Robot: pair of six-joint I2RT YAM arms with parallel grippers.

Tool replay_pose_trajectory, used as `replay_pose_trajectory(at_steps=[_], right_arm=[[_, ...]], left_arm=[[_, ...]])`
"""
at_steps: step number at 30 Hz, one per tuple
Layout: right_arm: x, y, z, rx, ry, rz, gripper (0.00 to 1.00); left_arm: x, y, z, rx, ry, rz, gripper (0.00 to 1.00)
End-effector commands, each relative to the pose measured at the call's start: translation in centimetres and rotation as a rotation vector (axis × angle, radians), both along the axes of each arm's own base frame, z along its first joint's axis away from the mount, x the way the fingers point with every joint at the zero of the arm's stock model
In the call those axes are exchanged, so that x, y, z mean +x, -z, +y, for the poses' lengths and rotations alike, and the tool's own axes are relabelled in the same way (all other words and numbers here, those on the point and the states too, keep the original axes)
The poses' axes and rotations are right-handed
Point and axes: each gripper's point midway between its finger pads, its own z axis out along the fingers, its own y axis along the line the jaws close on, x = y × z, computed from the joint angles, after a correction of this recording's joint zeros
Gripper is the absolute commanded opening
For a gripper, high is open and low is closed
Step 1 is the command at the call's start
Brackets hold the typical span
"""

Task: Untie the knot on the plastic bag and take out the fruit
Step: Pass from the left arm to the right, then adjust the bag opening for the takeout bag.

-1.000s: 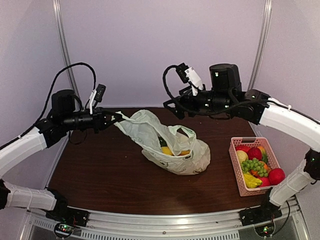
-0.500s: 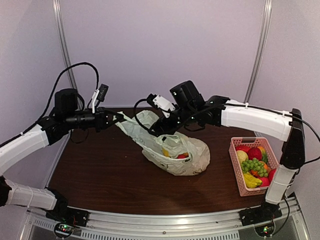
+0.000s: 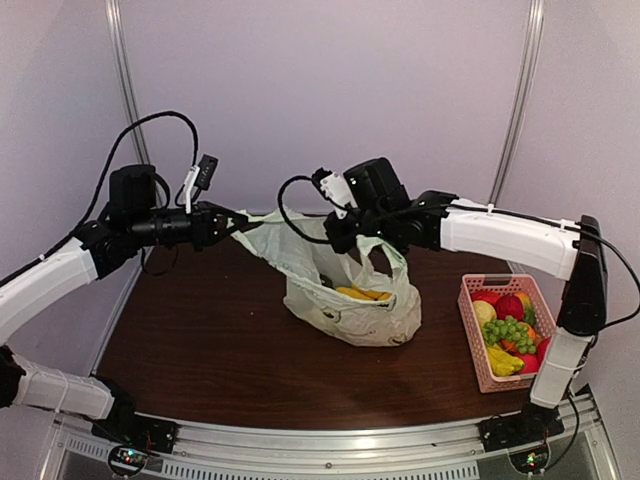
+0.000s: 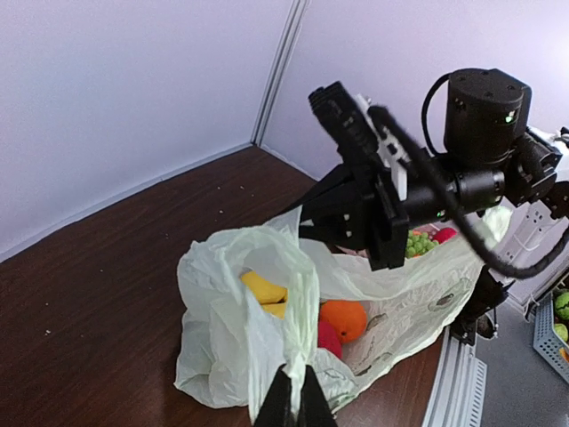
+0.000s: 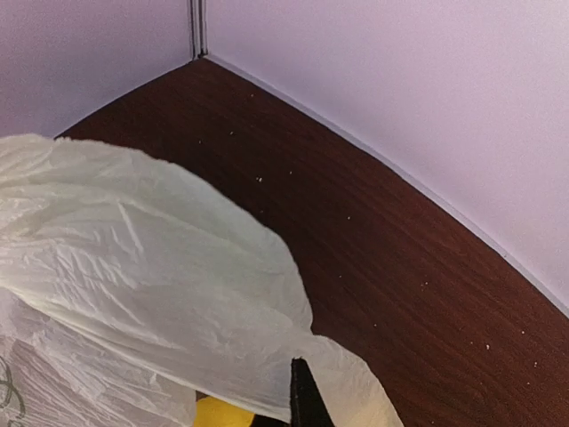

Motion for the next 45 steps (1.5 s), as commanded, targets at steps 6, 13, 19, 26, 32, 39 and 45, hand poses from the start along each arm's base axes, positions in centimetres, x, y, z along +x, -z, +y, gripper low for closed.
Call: replay_pose_trajectory(at_steps=[6,13,19,26,32,39,45], right_arm=[[2.9,-13.6,-12.0,0.19,0.356,-0.252,0.0],[2.5,-11.6,-14.9,0.174,0.421,-0.22,0.0],[1.6,-8.7,-14.3,0.212,0.367,-0.14,0.0],[1.0,-8.4,-13.2,0.272,0.316,-0.104,0.0],[0.3,-8.9,-13.0,0.315,0.292,-0.096,0.0],[-0.3,-8.9,-13.3,0.33,0.289,-0.096,0.0],[-0.5,-8.9,-13.4,0.333,0.283,-0.097,0.0]], left_arm=[[2.0,-4.6,1.1,0.033,-0.1,-0.135,0.0],[2.3,-3.5,2.6,0.072,-0.192,-0.13,0.15],[1.9,-1.6,4.0,0.088,-0.262,-0.094,0.33],[-0.2,0.3,1.3,-0.027,-0.145,-0.036,0.7],[1.0,2.8,-0.9,-0.079,-0.145,0.067,0.83],[4.3,6.6,-3.2,-0.045,-0.203,0.186,0.87],[5.2,9.0,-5.8,-0.033,-0.161,0.24,0.88]])
